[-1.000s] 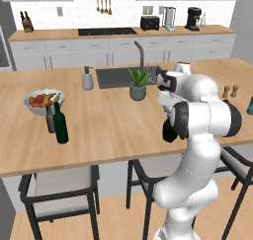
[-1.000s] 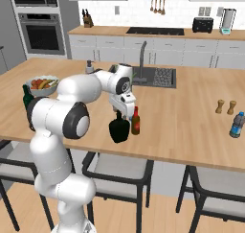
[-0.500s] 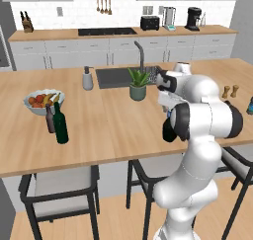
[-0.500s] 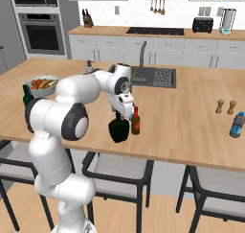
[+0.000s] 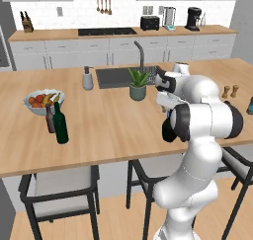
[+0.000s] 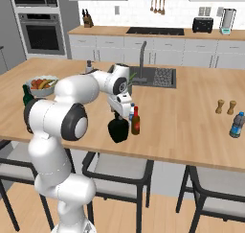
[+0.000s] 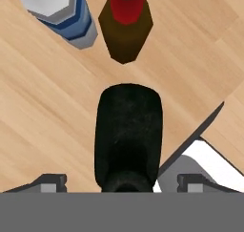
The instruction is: Move the plastic bottles in the middle to the plastics group, and the glass bottles in the middle to the glass group.
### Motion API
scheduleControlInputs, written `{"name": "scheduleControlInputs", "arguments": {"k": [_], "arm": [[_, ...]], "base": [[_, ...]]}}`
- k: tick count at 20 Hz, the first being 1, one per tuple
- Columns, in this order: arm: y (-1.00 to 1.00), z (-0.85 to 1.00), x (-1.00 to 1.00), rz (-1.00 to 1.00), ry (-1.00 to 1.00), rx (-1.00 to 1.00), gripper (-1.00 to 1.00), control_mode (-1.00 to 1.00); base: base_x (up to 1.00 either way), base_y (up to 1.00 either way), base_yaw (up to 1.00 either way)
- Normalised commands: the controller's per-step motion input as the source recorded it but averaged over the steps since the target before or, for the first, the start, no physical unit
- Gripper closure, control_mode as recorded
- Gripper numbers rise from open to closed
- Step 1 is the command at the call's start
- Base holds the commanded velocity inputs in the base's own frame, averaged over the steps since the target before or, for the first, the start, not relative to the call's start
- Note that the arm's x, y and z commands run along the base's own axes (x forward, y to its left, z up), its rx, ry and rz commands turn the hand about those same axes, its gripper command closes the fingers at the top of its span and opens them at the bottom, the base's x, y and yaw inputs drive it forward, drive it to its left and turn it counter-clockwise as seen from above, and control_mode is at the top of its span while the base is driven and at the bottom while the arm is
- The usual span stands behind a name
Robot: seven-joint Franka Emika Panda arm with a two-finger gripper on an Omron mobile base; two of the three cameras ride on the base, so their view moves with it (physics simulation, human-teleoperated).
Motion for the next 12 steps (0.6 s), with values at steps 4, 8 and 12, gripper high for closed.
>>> {"name": "scheduleControlInputs", "arguments": {"k": [4, 8, 12], "arm": [[0.00, -0.21, 0.00, 0.00, 0.00, 0.00, 1.00, -1.00], [0.00, -0.18, -0.04, -0.01, 0.01, -0.01, 1.00, -1.00], [0.00, -0.05, -0.11, -0.01, 0.01, -0.01, 1.00, -1.00]], "base": [[0.00, 0.00, 0.00], [0.00, 0.00, 0.00], [0.00, 0.00, 0.00]]}}
